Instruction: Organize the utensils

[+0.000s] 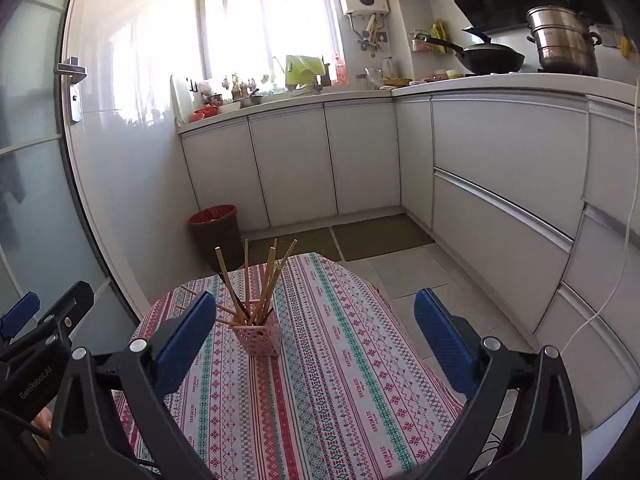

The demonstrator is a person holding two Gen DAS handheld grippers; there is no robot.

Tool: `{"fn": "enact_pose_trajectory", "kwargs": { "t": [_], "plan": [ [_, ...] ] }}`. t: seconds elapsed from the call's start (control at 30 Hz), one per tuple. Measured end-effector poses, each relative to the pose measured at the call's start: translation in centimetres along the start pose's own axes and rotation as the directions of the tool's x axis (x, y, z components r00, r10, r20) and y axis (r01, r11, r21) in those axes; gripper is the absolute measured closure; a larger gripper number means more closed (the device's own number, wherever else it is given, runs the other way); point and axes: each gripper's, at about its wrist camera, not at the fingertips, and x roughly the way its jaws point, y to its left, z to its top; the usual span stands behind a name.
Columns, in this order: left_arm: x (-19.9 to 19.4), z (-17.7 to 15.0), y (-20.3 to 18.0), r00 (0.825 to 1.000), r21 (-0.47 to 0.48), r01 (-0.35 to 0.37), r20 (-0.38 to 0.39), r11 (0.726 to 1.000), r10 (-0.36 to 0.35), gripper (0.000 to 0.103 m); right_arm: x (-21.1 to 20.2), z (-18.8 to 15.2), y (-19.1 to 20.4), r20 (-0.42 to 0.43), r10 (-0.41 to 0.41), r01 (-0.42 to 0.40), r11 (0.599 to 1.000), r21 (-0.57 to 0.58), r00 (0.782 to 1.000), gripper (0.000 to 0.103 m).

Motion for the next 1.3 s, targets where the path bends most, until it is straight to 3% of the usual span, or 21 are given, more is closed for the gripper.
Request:
{"fn": "enact_pose_trajectory", "kwargs": {
  "t": [1.3],
  "plan": [
    [0.1, -0.2, -0.1, 1.0, -0.003, -0.014, -0.007, 1.0, 0.014, 0.007, 1.1, -0.1, -0.5, -0.046, 0.023, -0.022, 0.999, 0.031, 0.999, 0.006]
  ]
}}
